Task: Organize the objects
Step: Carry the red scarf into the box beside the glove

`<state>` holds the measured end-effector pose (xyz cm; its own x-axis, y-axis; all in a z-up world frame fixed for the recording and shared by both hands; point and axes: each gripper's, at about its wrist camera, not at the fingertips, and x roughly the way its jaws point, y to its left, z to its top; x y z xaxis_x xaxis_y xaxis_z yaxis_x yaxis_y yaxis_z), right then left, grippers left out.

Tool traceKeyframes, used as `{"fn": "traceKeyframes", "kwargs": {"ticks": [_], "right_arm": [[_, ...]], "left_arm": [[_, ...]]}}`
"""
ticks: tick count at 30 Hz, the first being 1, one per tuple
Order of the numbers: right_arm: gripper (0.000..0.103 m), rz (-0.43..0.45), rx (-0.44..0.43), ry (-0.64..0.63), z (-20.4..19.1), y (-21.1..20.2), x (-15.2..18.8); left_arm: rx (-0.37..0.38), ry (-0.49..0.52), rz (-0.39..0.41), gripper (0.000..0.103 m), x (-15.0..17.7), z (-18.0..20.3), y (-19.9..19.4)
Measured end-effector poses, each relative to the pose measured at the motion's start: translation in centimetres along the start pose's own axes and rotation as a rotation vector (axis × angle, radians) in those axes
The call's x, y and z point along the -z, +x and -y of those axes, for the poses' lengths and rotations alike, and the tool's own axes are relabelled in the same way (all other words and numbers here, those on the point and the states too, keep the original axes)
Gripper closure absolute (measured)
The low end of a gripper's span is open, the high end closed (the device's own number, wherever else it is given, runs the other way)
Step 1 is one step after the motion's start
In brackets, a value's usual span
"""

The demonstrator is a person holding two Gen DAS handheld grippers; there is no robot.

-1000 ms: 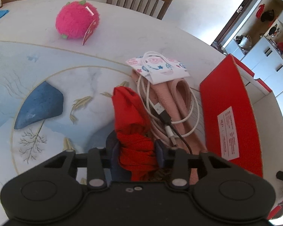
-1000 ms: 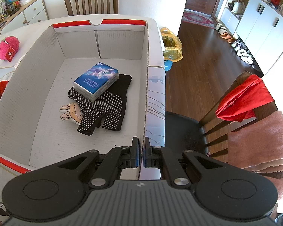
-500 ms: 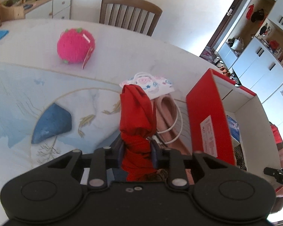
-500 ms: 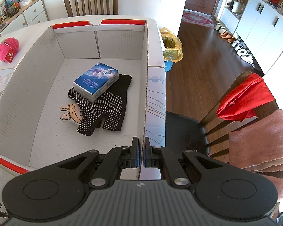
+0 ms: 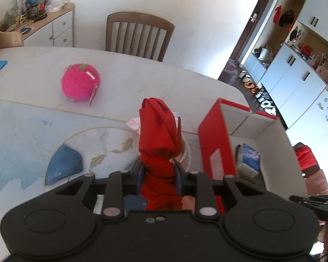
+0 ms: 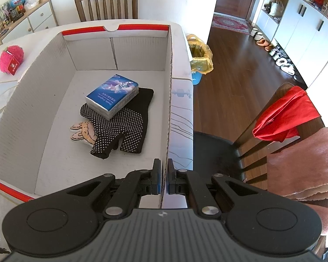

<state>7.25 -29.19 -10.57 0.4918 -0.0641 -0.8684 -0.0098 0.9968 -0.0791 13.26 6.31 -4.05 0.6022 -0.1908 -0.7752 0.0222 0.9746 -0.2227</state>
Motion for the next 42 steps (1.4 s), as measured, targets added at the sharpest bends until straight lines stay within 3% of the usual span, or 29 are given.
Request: {"fn": "traceKeyframes", "kwargs": {"ticks": [13,28,33,42], "right_arm": [[0.099,0.008,-0.005,0.004,0.1,0.0,0.1],[0.099,0.017,-0.022,0.016,0.2,-0.1,0.0],[0.099,0.017,-0.029,0.019,0.4,-0.1,0.1],[0.099,0.015,-0.042,0.023,0.6,-0.1,0.1]], "left_arm": [[0.137,0.091,-0.026,0.077,-1.5,5.8,-0.8],[0.204,0.266,-0.068,0.077,-2.2,15.0,2.3],[0.204,0.282,-0.074,0.077,-2.7,17.0,3.5],[0.088,0.328,-0.164,0.077,-1.7,19.1,8.5]]}}
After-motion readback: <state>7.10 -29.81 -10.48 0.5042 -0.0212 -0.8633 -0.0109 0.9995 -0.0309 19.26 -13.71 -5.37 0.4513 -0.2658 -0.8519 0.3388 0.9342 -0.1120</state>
